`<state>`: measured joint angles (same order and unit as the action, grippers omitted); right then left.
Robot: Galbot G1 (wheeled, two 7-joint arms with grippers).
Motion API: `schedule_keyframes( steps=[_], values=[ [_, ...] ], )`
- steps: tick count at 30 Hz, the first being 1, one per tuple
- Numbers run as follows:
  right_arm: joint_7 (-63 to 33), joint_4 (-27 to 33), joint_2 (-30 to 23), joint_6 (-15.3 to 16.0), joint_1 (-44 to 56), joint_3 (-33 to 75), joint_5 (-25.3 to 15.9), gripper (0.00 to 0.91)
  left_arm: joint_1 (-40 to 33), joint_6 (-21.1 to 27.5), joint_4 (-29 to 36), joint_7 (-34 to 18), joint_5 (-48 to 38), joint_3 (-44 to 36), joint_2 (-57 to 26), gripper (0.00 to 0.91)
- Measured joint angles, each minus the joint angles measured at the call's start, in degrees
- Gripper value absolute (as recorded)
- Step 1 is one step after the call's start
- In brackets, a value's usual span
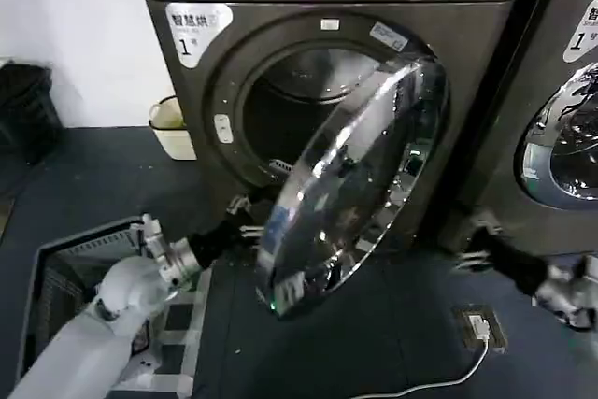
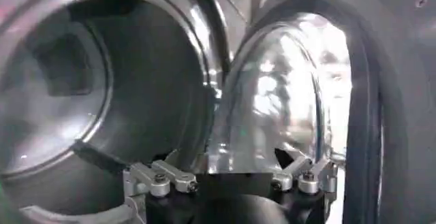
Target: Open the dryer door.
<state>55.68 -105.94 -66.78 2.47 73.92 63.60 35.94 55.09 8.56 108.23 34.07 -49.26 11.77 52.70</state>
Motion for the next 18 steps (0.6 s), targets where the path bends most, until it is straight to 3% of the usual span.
schedule_keyframes(
  steps=[9,18],
  values=[
    [-24.0,-4.5,-3.7,-1.2,5.6,8.7,-4.3,0.907,-1.9,-0.1,0.0,0.7,1.7,-5.6,1.6,0.907],
    [-30.9,-3.0,-3.6,1.2,9.4,21.8,-3.3,0.907,-6.6,-0.6,-1.9,0.7,2.6,-13.7,4.5,0.907]
  ],
)
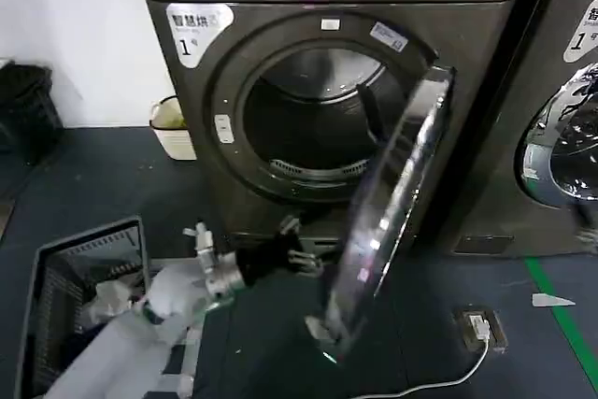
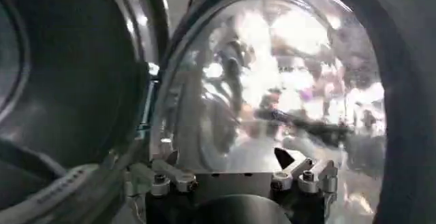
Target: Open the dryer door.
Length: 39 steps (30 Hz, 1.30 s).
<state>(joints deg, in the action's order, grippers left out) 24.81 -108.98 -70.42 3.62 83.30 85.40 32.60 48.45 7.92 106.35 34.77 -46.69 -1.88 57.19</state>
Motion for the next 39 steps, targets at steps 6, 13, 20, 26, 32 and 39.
schedule_keyframes(
  steps=[6,13,20,26,32,39],
  values=[
    [-3.6,2.5,1.0,1.0,0.9,7.3,1.1,0.907,-5.0,-1.1,-2.6,-0.5,0.6,-5.9,2.5,0.907],
    [-4.5,6.8,2.7,2.4,3.3,16.0,2.7,0.907,-11.6,-1.5,-6.7,-1.3,-0.2,-13.3,6.7,0.907],
    [-5.3,8.9,4.6,2.7,4.8,22.7,3.1,0.907,-16.6,-3.0,-10.5,-2.2,0.4,-19.4,11.9,0.907],
    [-8.7,10.0,6.4,3.7,4.9,27.7,3.3,0.907,-20.6,-5.8,-14.2,-4.6,2.2,-24.1,16.1,0.907],
    [-12.2,11.6,7.2,4.1,6.4,32.3,3.3,0.907,-24.6,-7.3,-17.9,-7.5,3.2,-27.8,20.8,0.907],
    [-14.4,12.8,8.4,4.1,8.7,37.5,3.5,0.907,-28.0,-9.0,-23.2,-10.4,5.4,-30.2,26.5,0.907]
  ],
)
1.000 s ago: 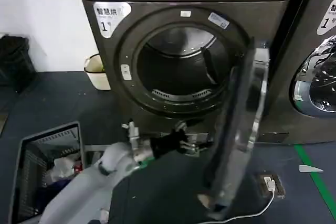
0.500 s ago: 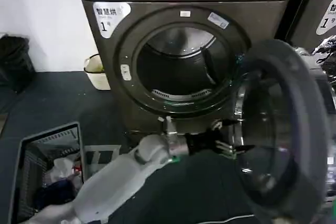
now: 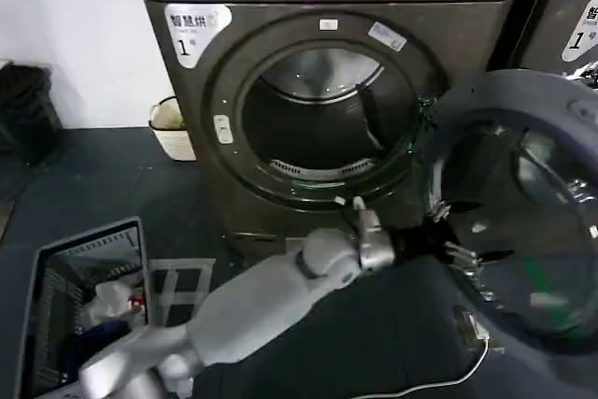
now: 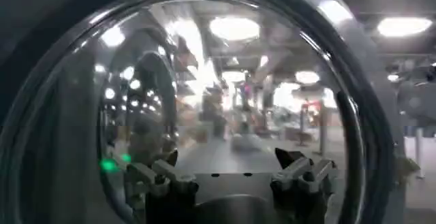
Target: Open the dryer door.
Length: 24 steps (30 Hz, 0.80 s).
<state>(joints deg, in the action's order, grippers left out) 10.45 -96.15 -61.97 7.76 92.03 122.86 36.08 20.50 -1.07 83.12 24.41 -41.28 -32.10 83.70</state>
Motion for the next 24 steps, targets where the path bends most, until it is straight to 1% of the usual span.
schedule_keyframes(
  steps=[4,11,17,24],
  values=[
    [0.1,-0.4,0.0,0.0,0.5,1.4,0.5,0.907,-1.7,-1.5,-3.4,-1.4,2.3,-0.6,3.5,0.907],
    [0.2,-1.2,-0.6,0.1,0.8,1.7,0.7,0.907,-2.9,-2.1,-7.7,-2.9,3.2,-1.0,8.3,0.907],
    [0.1,-1.5,-0.7,0.4,0.7,1.5,0.8,0.907,-4.1,-3.8,-10.7,-3.8,3.8,-1.2,8.5,0.907],
    [0.2,-2.0,-1.2,0.5,0.6,1.1,0.9,0.907,-6.2,-5.9,-14.3,-5.3,8.0,-1.6,8.5,0.907]
  ],
)
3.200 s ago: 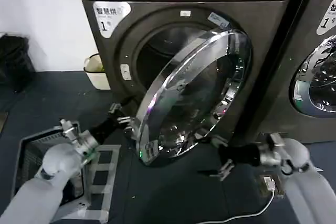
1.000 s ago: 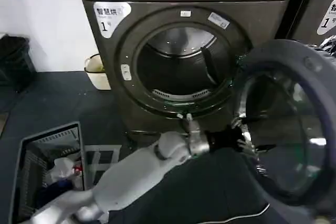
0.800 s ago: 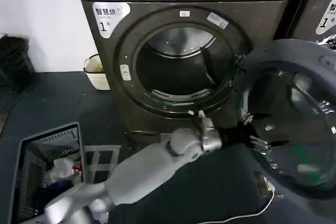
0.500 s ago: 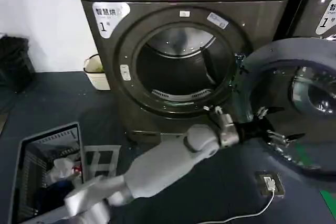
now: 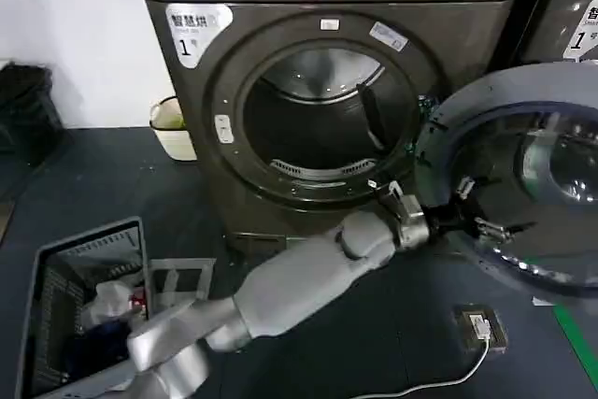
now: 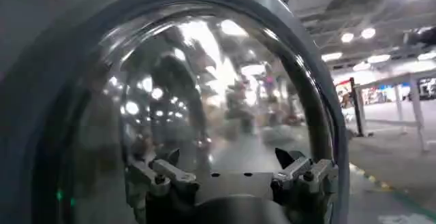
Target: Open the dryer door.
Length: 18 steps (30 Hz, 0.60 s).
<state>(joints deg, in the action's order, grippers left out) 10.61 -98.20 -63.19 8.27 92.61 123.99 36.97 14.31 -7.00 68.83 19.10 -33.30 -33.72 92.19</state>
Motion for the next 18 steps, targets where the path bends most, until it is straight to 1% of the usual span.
schedule_keyframes(
  steps=[7,18],
  values=[
    [0.1,-0.2,0.0,0.0,-0.1,-0.2,0.1,0.907,-0.7,-1.1,-2.2,-1.8,1.5,-0.6,0.0,0.907],
    [0.3,0.0,0.6,0.0,-0.4,-0.7,0.2,0.907,-0.7,-1.9,-0.9,-1.2,-0.2,-0.6,0.0,0.907]
  ],
)
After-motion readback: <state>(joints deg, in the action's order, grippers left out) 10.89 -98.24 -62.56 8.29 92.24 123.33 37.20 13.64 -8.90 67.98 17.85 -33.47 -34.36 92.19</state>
